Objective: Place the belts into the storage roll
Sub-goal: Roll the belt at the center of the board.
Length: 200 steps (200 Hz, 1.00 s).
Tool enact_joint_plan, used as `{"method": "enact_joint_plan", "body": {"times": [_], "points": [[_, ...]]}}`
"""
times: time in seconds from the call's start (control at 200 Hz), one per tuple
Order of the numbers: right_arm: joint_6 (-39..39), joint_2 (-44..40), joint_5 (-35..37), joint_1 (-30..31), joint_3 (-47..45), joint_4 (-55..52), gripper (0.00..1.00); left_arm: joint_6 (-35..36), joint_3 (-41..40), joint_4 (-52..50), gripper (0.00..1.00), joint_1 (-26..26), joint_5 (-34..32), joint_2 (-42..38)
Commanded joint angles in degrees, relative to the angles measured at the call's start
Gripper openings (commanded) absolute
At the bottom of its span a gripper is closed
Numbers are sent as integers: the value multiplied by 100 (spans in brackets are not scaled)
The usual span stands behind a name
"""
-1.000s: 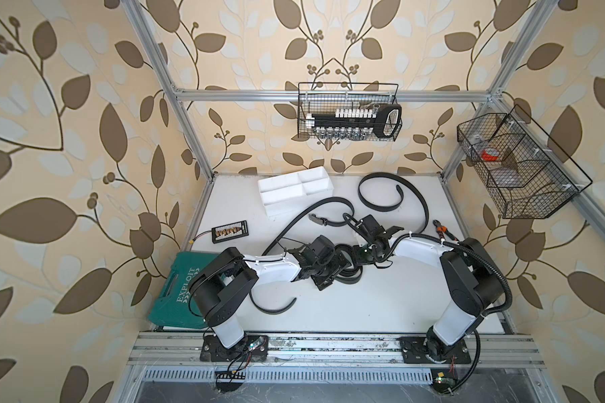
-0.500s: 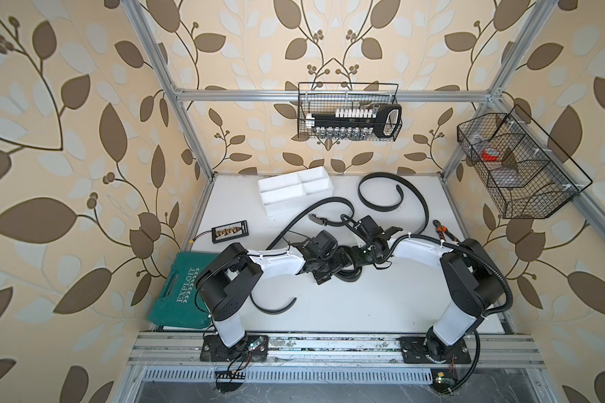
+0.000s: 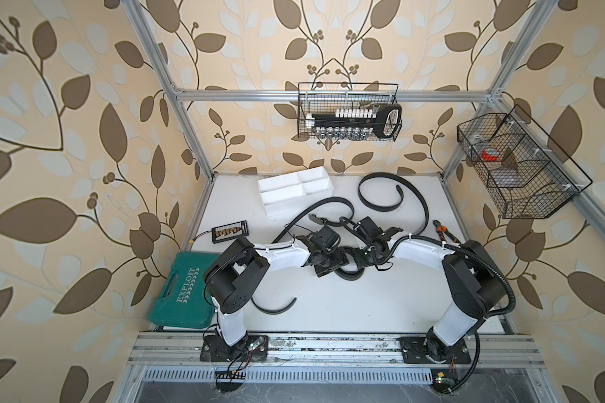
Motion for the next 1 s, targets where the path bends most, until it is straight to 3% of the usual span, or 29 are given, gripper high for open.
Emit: {"method": "enact_joint_plan", "body": {"times": [0.0, 0.255, 0.405, 0.52, 0.655, 0.805, 0.87, 0.995], "points": [[-186, 55, 161, 126, -46, -637, 0, 353, -160, -597, 78, 32, -333, 572], [-130, -57, -134, 272, -6, -509, 0, 396, -66, -523, 58, -72, -196, 855], [-123, -93, -293, 281, -24, -442, 0, 455, -35, -558, 54, -95, -212, 873], [-112, -109, -393, 279, -32, -393, 0, 532, 10, -617, 41, -134, -225, 913], [-40, -145, -211, 267, -36, -401, 0, 571, -71, -600, 19, -130, -145, 875], [17, -685, -107, -12, -79, -191, 0, 813, 25, -912, 7, -121, -88, 728], [3, -1038, -317, -217, -81, -58, 21, 977, 125, -1095, 1, -108, -57, 678], [-84, -1736, -604, -519, -72, 37, 49, 1329, 307, -1390, 0, -27, 146, 637]]}}
